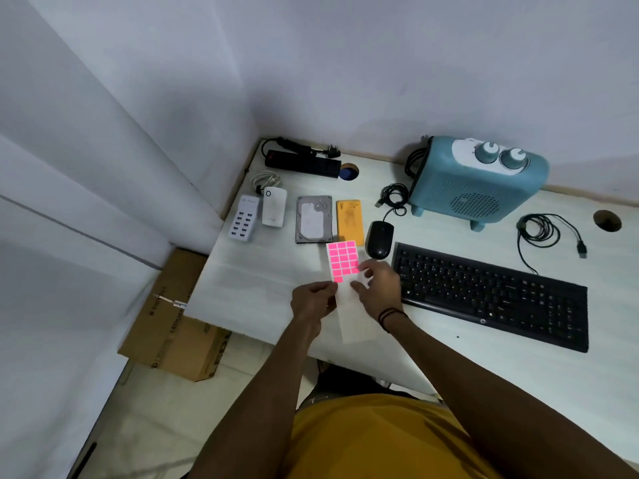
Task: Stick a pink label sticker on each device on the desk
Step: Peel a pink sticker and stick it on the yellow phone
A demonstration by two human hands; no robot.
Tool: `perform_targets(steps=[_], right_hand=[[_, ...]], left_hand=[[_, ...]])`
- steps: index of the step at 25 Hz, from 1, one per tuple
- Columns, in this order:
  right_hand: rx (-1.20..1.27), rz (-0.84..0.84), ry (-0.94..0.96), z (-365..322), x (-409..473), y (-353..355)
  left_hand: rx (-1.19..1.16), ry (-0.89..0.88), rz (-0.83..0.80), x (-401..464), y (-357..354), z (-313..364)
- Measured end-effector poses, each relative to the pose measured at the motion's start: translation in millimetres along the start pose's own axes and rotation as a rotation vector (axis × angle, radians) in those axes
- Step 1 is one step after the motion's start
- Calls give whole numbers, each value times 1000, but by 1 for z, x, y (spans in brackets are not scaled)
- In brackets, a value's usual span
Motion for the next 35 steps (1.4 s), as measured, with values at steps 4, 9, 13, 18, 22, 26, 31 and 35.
perform_targets(steps=[4,9,13,18,22,26,31,35], right_hand=[[-77,-105,254,-29,-14,4],[-58,-141,276,-30,-20,-1],[24,-159,169,-19,-15,-5],[190,-231,-47,-11,6,-15],[547,-291,-435,6,19,-30],[796,-330,-649,21,25,-39],[895,-405,-694,18,35,-43],[879,-403,-636,-1,52,-35]], left_hand=[[-71,-33,-81,-15,-3,10],[-38,-161,-146,-25,5,15],[99,-252,-161,-13,7,8],[309,-271,-225,16,8,5],[387,-140,-155,37,16,-10],[514,-27,-116,43,31,-25],[747,-15,-138,55,43,-23],[919,-169,-128,73,26,15]])
Point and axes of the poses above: each hand's wrist, its own x-axis towards the middle knuckle, its own y-axis out of the back of the hand, z = x × y, the point moved 3 cm from there along x, towards the middle knuckle, and after that the axes turned 13 degrees about -y, right-handed, at the moved point
